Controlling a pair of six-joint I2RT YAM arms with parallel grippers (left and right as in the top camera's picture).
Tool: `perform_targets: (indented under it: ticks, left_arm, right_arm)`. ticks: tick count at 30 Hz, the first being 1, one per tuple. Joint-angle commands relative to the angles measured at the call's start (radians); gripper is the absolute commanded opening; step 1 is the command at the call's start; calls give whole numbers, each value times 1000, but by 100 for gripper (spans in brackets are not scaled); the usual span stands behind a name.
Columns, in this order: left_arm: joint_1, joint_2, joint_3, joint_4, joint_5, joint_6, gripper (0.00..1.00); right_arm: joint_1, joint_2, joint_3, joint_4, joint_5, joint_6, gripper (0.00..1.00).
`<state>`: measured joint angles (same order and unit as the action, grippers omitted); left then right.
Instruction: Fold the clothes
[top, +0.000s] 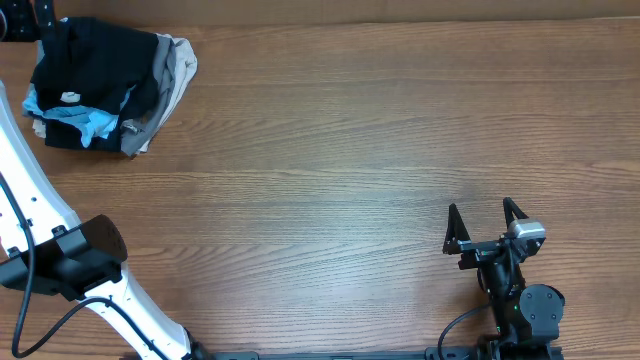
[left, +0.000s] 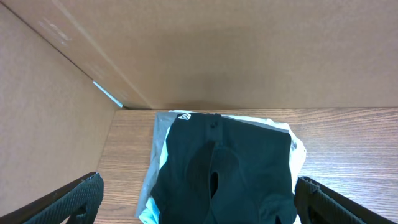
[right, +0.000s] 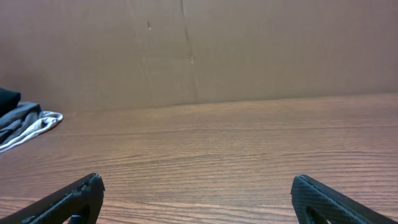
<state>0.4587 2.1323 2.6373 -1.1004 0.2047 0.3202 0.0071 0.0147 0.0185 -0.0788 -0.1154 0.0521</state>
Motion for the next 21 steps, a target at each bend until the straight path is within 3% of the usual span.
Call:
perform_targets:
  ticks: [1,13,21]
  left_arm:
    - [0,-1,-2,0,2,-10,100]
    - [-45,-72,-35,-45,2,-10,100]
    - [-235,-393,-400,-48,2,-10,100]
  right_arm:
    - [-3,-12,-11,5,10,5,100]
    - [-3,-12,-11,5,10,5,100]
    - [-3,-12,-11,5,10,5,100]
